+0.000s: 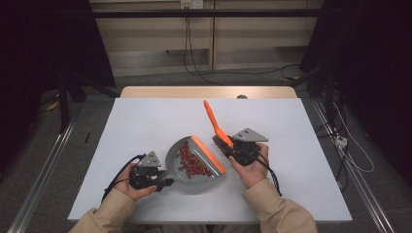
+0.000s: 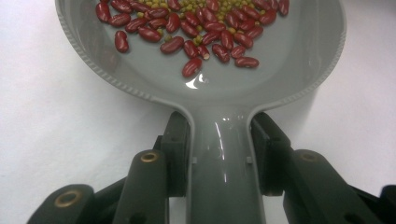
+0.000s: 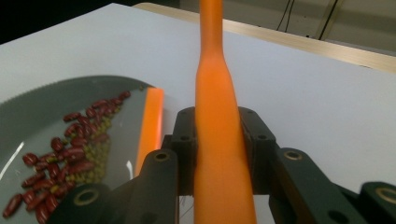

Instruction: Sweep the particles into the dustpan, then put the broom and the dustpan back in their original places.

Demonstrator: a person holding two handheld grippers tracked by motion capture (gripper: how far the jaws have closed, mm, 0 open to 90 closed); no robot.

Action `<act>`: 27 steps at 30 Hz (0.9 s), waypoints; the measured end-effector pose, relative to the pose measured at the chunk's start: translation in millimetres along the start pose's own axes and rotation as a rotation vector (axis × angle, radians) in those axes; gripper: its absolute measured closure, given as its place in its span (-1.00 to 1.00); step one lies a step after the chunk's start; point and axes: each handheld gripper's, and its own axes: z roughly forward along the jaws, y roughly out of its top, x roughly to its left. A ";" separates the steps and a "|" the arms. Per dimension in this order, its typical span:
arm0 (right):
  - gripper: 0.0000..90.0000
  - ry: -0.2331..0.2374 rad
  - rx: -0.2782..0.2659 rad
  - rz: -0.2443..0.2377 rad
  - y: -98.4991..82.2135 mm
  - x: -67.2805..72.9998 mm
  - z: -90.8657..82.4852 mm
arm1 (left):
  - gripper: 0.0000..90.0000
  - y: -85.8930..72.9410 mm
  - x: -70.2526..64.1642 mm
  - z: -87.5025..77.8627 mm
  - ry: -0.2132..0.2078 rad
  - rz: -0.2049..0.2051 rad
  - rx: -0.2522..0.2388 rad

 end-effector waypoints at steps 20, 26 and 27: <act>0.58 -0.044 0.002 0.030 -10.3 -27.5 -14.9 | 0.40 -2.5 14.3 -15.0 0.106 -0.094 -0.088; 0.58 -0.043 0.004 0.032 -11.3 -30.6 -14.8 | 0.40 -4.3 18.7 -19.6 0.136 -0.116 -0.089; 0.58 -0.042 0.003 0.034 -11.5 -31.1 -15.0 | 0.40 -4.6 19.4 -20.2 0.139 -0.128 -0.091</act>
